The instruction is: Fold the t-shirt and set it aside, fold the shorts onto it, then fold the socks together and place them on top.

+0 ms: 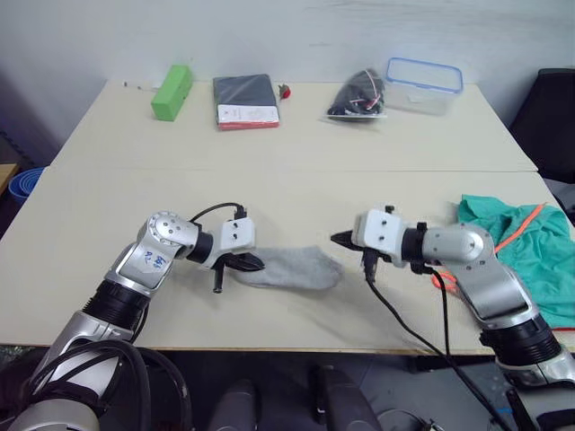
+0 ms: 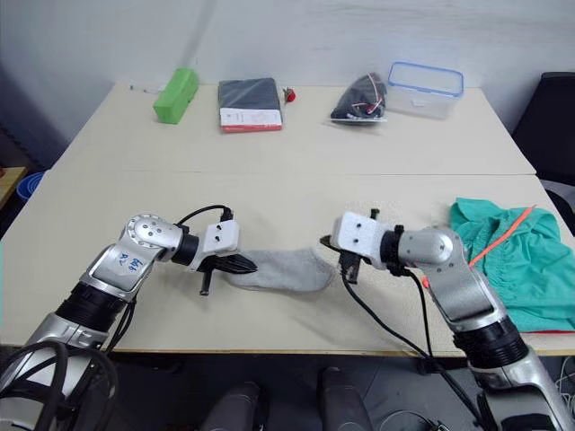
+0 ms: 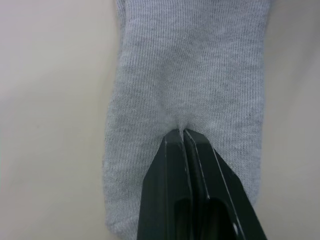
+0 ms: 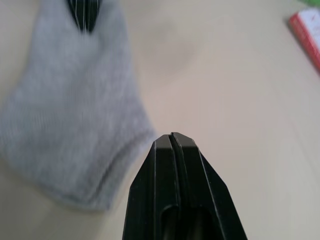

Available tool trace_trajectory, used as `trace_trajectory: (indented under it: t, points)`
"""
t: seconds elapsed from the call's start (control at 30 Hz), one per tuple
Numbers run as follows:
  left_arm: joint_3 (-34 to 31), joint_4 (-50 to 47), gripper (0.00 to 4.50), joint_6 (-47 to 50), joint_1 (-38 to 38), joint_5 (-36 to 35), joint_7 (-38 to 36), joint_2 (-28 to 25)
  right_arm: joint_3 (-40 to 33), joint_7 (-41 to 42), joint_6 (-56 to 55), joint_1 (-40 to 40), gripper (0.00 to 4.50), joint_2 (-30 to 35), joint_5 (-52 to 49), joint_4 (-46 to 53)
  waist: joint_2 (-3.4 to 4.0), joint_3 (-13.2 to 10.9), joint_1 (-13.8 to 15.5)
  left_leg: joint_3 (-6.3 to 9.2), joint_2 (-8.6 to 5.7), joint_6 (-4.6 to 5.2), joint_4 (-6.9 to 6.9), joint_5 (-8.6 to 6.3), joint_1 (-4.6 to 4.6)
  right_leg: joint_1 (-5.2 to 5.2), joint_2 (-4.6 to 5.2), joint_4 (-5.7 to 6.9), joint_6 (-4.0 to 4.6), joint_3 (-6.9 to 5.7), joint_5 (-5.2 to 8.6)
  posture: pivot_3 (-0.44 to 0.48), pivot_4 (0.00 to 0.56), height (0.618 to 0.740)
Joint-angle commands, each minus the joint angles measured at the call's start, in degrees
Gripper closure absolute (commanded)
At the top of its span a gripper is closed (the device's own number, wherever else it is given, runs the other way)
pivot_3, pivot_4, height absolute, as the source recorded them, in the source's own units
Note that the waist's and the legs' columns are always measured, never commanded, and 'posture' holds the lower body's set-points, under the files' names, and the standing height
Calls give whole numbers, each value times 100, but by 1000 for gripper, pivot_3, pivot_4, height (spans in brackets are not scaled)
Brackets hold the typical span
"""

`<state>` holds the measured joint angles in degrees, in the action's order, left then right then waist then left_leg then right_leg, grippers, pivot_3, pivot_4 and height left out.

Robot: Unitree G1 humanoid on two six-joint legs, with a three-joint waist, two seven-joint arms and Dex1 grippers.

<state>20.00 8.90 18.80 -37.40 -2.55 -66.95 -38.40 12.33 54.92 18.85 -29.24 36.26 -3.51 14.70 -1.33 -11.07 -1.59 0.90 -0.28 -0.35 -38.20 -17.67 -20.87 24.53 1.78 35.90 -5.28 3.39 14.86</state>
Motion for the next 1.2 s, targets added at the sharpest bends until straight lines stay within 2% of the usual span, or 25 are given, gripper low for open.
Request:
trace_trajectory:
  t: [0.03, 0.17, 0.3, 0.53, 0.67, 0.77, 0.87, 1.03, 1.2]
  points:
    - [116, -50, 4480, 162, 215, 216, 119, 21, 549, -99, -25, -96, 4500, -373, 163, 82, 0, 2, 0, 0, 0, 0, 0, 0, 0, 0, 0, 0, 1, -1, 0, 0, 150, 740]
    - [86, -228, 4480, 263, 270, 192, 157, 13, 1256, -264, -520, -128, 4500, -695, 796, -508, -1, 2, 5, -1, -4, 0, 0, 0, -10, 6, 0, -3, 1, -4, 1, 0, 150, 740]
    - [34, -380, 4480, 343, 347, 181, 185, -41, 1590, -381, -1274, -191, 4500, -482, 1460, -1341, -1, 2, 4, -3, -9, 0, 0, 0, -16, 9, 6, -8, 0, -4, 0, 0, 150, 740]
    - [-225, -893, 4480, 551, 880, 146, 267, -450, 943, -13, -1433, 132, 4500, 166, 1044, -1372, -12, 10, -8, -2, -7, 0, 4, 0, -9, 5, 39, -12, 0, -6, 0, 0, 150, 740]
    - [-375, -1296, 4480, 652, 1334, 94, 323, -690, 785, 115, -1115, 314, 4500, 45, 689, -1180, -19, 14, -100, -13, 2, 0, 24, -1, 21, -5, 32, -5, 12, 2, 7, 0, 150, 740]
    - [-759, -1606, 4480, 1182, 1526, -188, 564, -648, 869, 65, -1134, 358, 4500, -88, 730, -1227, -20, 15, -153, -11, 7, 1, 38, -1, 46, -19, 28, 1, 28, 1, 17, 0, 150, 740]
    - [-1499, -2025, 3870, 2247, 1499, -992, 771, -434, 857, -18, -1130, 279, 4500, -242, 770, -1305, -21, 15, -167, -11, 16, 0, 39, -2, 48, -18, 12, 6, 31, 2, 19, 0, 150, 740]
    - [-2655, -2560, 2316, 3746, 1556, -2113, 1005, -441, 797, -52, -1182, 177, 4500, -319, 779, -1369, -24, 12, -159, -2, 20, -3, 39, -3, 42, -11, 6, 8, 32, -1, 19, 0, 150, 740]
    - [-3638, -3015, 668, 5256, 2035, -2910, 1470, -422, 589, 27, -844, 93, 4500, -389, 429, -996, -24, 12, -162, -2, 23, -17, 39, -11, 41, -8, 9, 7, 36, 0, 22, 0, 150, 740]
